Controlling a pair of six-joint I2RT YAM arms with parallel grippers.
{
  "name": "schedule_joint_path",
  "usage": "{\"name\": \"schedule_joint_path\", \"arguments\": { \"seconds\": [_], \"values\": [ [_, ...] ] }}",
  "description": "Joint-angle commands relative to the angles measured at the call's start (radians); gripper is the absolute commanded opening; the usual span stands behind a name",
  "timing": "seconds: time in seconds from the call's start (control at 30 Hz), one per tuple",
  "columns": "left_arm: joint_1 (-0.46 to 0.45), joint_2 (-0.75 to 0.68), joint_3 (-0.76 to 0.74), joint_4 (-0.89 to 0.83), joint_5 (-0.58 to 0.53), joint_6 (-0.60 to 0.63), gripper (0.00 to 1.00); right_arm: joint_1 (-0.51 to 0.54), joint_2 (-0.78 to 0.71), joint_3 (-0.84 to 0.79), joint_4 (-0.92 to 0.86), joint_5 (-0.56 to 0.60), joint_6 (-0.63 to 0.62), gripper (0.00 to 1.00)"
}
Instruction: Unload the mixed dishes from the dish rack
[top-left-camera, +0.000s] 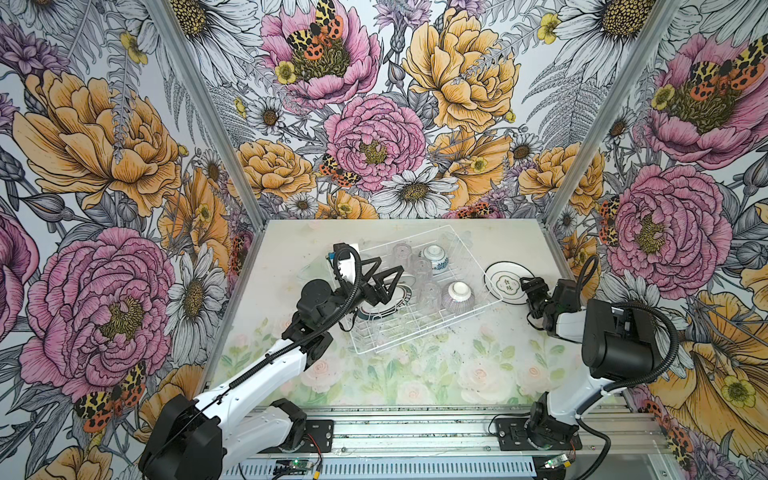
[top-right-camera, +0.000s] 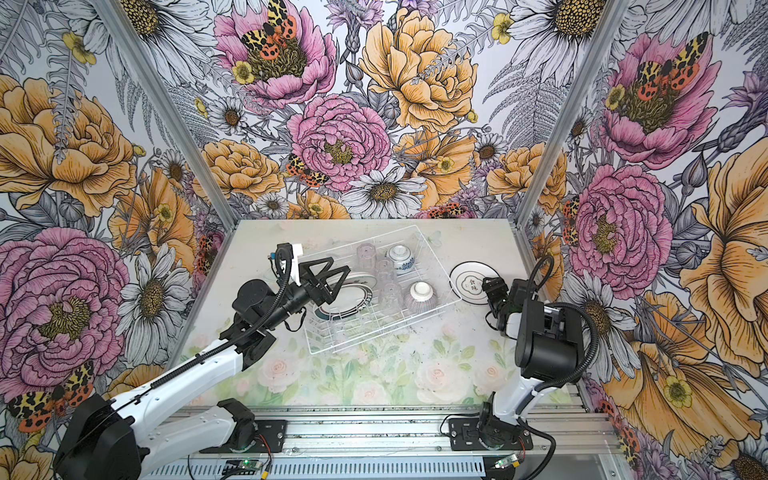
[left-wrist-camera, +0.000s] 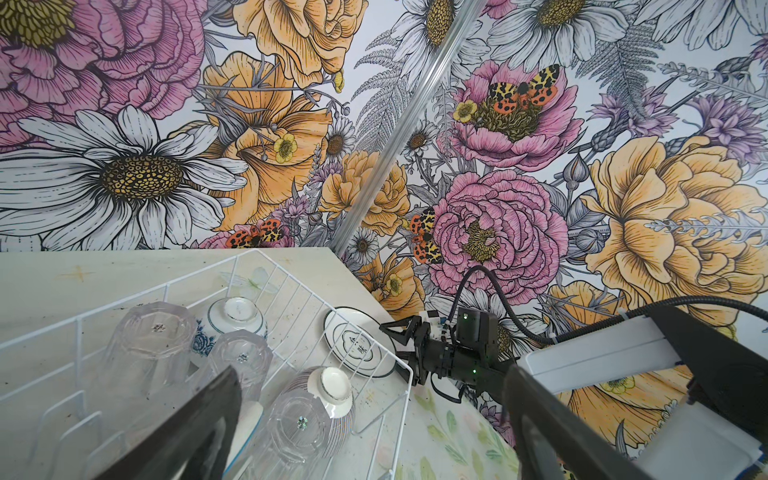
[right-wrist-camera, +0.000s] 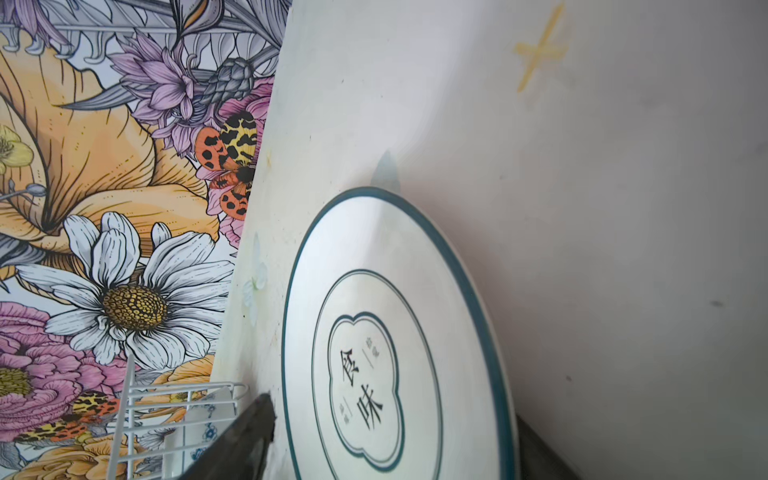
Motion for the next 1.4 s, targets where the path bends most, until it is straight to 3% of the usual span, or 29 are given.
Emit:
{"name": "schedule_joint_path", "arguments": {
  "seconds": [0.0,0.33,0.6,0.97,1.1,1.37],
  "values": [
    [-0.006,0.007,-0.003,-0.008,-0.017,0.017,0.99,-0.003,-0.022,-0.019,0.031,0.015,-0.023,0.88],
    [0.007,-0.026,0.026,-0.141,-0.049,0.026,0.99,0.016,-0.183,-0.100,-0.045,0.106,-0.078,0.99],
    [0.041,-0.137,0.055,-0.456,-0.192,0.038,0.99,0.082,-0.381,-0.181,-0.144,0.192,-0.108,0.99],
    [0.134,-0.163,0.095,-0.690,-0.228,0.024,0.99,0.210,-0.664,-0.151,-0.297,0.301,-0.251,0.99],
    [0.164,-0.112,0.109,-0.691,-0.202,0.009,0.99,0.247,-0.691,-0.093,-0.336,0.264,-0.334,0.99],
    [0.171,-0.090,0.167,-0.822,-0.192,0.031,0.99,0.349,-0.692,0.090,-0.424,0.029,-0.521,0.99]
  ]
}}
